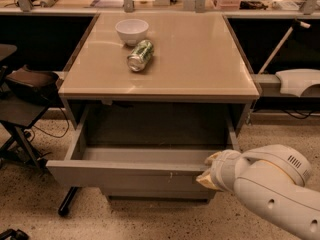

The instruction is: Open top drawer

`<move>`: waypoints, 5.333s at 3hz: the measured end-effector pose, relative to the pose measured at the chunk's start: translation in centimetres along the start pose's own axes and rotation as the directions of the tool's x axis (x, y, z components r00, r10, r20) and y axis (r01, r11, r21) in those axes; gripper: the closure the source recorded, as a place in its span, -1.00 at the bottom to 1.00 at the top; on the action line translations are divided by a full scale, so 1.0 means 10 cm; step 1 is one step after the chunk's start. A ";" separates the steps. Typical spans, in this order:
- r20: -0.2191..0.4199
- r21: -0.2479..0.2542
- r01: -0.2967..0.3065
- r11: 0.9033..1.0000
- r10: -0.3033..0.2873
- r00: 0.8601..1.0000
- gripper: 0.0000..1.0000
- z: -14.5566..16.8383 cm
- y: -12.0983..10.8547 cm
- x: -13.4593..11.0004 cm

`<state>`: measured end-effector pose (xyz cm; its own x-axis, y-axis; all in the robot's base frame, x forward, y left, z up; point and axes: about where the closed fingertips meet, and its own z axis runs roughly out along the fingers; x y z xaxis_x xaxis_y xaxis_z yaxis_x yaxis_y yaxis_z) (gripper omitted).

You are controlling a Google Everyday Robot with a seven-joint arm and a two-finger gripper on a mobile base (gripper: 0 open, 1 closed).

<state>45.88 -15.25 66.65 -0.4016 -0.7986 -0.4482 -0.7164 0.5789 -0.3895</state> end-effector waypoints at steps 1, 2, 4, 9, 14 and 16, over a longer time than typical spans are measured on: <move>-0.010 0.000 -0.006 1.000 0.006 1.000 1.00 -0.05 0.06 0.06; -0.010 0.000 -0.007 1.000 0.007 1.000 1.00 -0.07 0.07 0.06; -0.020 0.001 -0.014 1.000 0.014 1.000 1.00 -0.13 0.15 0.12; -0.051 0.002 -0.035 0.999 0.035 0.998 1.00 -0.31 0.35 0.29; -0.065 0.003 -0.046 0.999 0.046 0.997 1.00 -0.41 0.44 0.36; -0.072 0.004 -0.051 0.999 0.051 0.996 1.00 -0.45 0.49 0.39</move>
Offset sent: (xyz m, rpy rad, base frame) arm -0.4296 -0.1379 -0.0041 -0.0999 0.2157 -0.3113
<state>38.25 -16.28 66.64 -0.4774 -0.7780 -0.4084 -0.6928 0.6191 -0.3697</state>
